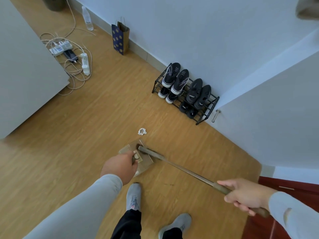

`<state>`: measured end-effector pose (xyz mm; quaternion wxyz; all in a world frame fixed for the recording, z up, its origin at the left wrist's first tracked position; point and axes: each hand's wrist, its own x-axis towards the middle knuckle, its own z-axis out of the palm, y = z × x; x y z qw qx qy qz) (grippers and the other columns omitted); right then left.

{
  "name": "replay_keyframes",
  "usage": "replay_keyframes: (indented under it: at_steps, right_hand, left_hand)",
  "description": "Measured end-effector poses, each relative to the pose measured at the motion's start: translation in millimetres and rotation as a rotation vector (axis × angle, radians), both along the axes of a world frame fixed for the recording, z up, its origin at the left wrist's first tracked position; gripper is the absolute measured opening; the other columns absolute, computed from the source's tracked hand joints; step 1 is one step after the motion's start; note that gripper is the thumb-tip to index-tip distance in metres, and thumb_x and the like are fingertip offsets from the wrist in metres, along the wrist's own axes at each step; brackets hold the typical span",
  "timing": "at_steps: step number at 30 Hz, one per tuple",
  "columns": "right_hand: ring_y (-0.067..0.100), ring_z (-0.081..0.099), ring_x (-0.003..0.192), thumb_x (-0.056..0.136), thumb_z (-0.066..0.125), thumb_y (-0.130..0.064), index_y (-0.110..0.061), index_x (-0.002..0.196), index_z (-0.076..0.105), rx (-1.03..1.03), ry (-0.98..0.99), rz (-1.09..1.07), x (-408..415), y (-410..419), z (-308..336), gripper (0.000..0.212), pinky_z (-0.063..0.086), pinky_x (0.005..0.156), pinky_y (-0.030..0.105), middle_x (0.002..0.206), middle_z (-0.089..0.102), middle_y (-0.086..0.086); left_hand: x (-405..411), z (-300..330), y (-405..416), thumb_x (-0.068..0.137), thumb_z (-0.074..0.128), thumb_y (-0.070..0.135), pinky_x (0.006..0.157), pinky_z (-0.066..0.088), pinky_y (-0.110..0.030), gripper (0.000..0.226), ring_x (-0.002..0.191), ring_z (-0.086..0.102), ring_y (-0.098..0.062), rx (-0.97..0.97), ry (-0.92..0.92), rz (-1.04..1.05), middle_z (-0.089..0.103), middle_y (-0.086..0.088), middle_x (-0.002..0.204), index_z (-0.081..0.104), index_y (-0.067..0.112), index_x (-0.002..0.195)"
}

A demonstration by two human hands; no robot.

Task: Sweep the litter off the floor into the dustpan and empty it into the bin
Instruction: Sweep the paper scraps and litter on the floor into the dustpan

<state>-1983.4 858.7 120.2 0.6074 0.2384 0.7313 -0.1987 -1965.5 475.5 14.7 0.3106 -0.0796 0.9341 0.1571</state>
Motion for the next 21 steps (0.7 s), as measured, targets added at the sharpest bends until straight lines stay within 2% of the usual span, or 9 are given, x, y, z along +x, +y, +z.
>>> replay_keyframes:
  at_steps: [5,10,14,16,18,21]
  right_hand:
    - [0.011,0.042,0.039,0.094,0.057,-0.005,-0.027,0.162,0.027,0.042,0.159,-0.057,-2,-10,0,0.077,0.039,0.038,0.026,0.064,0.052,0.005]
    - [0.019,0.051,0.050,0.095,0.042,-0.007,-0.021,0.164,0.022,0.106,0.198,0.018,-6,-58,-54,0.073,0.046,0.045,0.028,0.073,0.060,0.011]
    - [0.023,0.058,0.071,0.097,0.041,-0.009,-0.016,0.158,0.030,0.039,0.100,0.161,14,-99,-78,0.063,0.050,0.055,0.031,0.109,0.069,0.016]
    - [0.020,0.057,0.072,0.097,0.043,-0.008,-0.016,0.159,0.029,0.004,0.026,0.244,31,-108,-73,0.064,0.048,0.054,0.027,0.120,0.065,0.016]
    - [0.017,0.055,0.066,0.097,0.046,-0.007,-0.025,0.162,0.024,-0.031,-0.029,0.237,38,-102,-60,0.071,0.046,0.049,0.025,0.110,0.064,0.012]
    - [0.009,0.048,0.049,0.094,0.056,-0.012,-0.037,0.160,0.028,-0.059,-0.029,0.071,25,-72,-37,0.076,0.041,0.042,0.024,0.078,0.059,0.002]
  left_hand:
    - [3,-1,0,0.102,0.040,0.046,0.054,0.045,-0.030,0.027,0.070,0.062,-0.022,-0.003,0.009,0.000,0.058,0.007,0.075,0.055,0.025,0.111]
    - [1,-3,3,0.102,0.040,0.046,0.056,0.048,-0.031,0.027,0.073,0.065,-0.023,-0.005,0.017,0.005,0.062,0.005,0.078,0.055,0.024,0.109]
    - [1,-3,2,0.103,0.040,0.048,0.055,0.048,-0.031,0.027,0.073,0.065,-0.023,-0.016,0.013,0.006,0.062,0.005,0.079,0.054,0.026,0.110]
    - [1,-2,3,0.102,0.040,0.048,0.053,0.045,-0.030,0.026,0.072,0.064,-0.022,-0.020,0.015,0.007,0.062,0.005,0.079,0.054,0.026,0.108]
    - [1,-1,5,0.102,0.041,0.047,0.052,0.044,-0.030,0.023,0.071,0.064,-0.021,-0.014,0.020,0.012,0.063,0.005,0.079,0.052,0.027,0.103]
    - [1,1,3,0.102,0.041,0.046,0.053,0.044,-0.030,0.018,0.070,0.063,-0.020,-0.001,0.023,0.020,0.060,0.007,0.077,0.046,0.030,0.098]
